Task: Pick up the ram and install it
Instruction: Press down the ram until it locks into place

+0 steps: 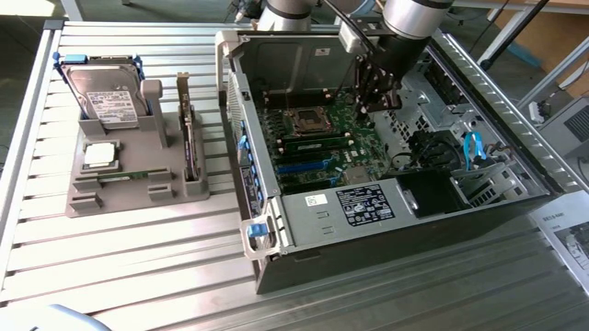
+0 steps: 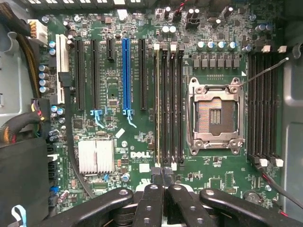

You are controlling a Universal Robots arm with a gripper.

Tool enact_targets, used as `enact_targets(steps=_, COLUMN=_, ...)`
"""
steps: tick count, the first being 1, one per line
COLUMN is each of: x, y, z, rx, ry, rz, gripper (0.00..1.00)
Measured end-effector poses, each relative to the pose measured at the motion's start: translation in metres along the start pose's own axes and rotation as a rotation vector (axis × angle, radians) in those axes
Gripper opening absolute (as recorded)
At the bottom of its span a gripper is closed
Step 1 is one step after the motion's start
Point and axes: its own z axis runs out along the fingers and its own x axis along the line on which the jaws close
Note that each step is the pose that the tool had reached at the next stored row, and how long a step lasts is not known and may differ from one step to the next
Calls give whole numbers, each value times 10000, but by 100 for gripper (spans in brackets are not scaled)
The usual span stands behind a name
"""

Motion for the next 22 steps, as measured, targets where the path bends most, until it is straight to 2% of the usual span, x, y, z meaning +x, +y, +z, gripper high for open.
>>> enact_targets(steps=18, x=1, y=-2, z=251, rx=0, ry=1, rz=0, gripper=10)
enact_targets(steps=22, x=1, y=-2, z=261, rx=0, ry=2, rz=0, gripper=10)
